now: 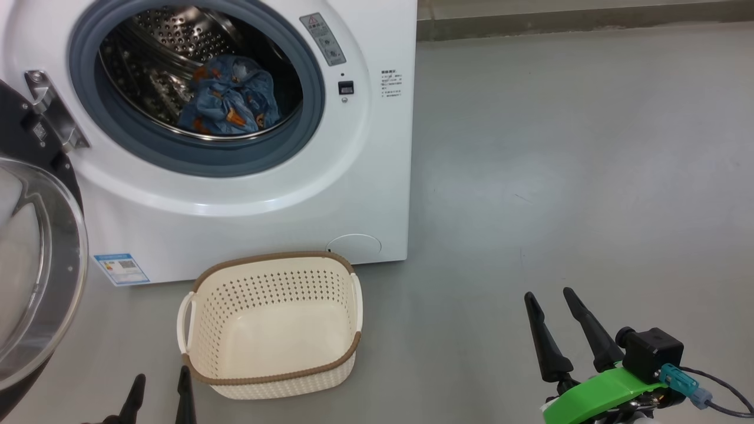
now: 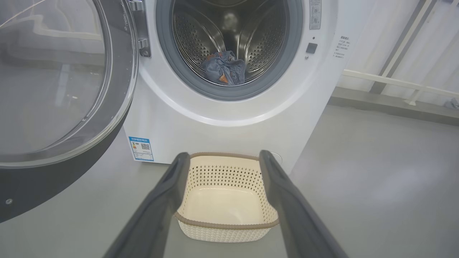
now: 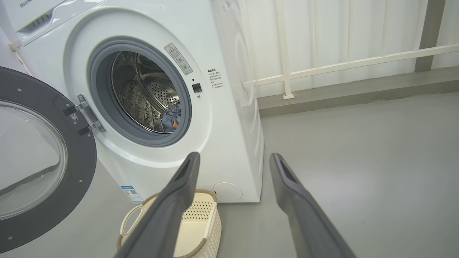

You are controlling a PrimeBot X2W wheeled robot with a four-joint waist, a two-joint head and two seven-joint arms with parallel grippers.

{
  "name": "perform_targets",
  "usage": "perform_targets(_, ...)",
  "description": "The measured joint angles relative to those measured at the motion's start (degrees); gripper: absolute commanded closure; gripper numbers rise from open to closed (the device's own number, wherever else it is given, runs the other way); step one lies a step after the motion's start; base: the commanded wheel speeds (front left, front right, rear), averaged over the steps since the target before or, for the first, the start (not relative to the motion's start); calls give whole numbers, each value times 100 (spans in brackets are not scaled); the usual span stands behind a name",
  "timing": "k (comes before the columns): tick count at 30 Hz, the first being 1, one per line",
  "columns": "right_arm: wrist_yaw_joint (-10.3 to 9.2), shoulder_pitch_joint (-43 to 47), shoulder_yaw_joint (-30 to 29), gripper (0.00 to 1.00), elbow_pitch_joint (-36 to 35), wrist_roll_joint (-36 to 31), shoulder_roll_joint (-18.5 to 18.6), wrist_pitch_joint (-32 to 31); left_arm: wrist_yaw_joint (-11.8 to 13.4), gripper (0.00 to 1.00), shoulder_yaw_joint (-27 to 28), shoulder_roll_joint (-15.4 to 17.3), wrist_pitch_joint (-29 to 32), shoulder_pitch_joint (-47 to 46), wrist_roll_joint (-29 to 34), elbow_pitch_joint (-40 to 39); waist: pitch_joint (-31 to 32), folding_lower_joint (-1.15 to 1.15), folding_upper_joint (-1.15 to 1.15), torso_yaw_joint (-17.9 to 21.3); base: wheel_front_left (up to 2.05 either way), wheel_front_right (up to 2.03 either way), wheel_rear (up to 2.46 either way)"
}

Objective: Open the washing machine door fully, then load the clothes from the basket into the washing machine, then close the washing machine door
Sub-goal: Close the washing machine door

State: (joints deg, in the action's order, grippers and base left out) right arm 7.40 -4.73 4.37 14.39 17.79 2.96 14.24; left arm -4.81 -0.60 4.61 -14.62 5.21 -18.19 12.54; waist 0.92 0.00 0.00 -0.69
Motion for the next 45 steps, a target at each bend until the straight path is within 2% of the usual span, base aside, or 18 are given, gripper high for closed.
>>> perform_targets(45, 0, -1, 25, 0, 19, 0, 0, 0, -110, 0, 120, -64, 0, -70, 224, 26, 1, 0, 0, -18, -3, 3, 0)
